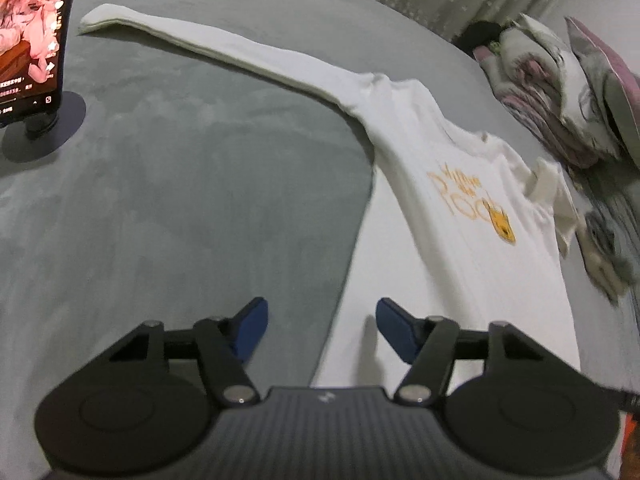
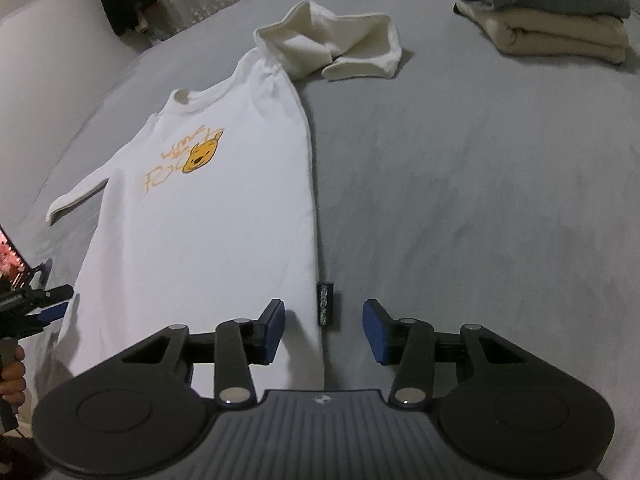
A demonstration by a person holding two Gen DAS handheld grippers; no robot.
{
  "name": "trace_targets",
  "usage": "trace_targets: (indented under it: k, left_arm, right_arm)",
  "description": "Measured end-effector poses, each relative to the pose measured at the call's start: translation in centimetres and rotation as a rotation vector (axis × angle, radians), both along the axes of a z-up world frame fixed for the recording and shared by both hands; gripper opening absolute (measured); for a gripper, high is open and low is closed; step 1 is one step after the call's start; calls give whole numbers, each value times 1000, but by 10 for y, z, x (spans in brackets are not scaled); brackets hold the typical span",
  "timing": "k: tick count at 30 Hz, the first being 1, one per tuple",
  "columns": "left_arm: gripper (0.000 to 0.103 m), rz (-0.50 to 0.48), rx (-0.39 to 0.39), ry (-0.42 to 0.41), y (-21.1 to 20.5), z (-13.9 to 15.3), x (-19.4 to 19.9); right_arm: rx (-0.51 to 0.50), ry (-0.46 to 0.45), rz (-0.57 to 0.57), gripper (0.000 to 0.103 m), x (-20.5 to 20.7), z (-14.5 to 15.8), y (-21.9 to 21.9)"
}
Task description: Fold clothes
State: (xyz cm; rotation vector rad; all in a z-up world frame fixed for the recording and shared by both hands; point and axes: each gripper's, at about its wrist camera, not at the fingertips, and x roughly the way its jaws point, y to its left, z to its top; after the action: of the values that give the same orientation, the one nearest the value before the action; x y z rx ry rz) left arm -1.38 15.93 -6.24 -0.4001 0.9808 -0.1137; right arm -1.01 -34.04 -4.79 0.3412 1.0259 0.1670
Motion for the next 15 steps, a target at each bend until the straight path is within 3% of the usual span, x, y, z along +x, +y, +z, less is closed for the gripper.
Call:
trace_targets:
  k: [8, 10, 12, 15]
  left_arm:
    - [34, -80, 30, 21, -7, 0, -14]
    - [8, -94, 27, 27, -8, 0, -19]
    - [7, -50, -13, 19, -3, 3, -27]
    - [7, 11, -26, -13, -1, 12, -44]
  right_arm:
    - [-3, 14, 40, 29, -9, -2, 4]
    - [-5, 19, 61, 23, -11, -2, 6]
    - [-4, 23, 74, 15, -13, -3, 8]
    - [7, 24, 79, 10, -16, -2, 9]
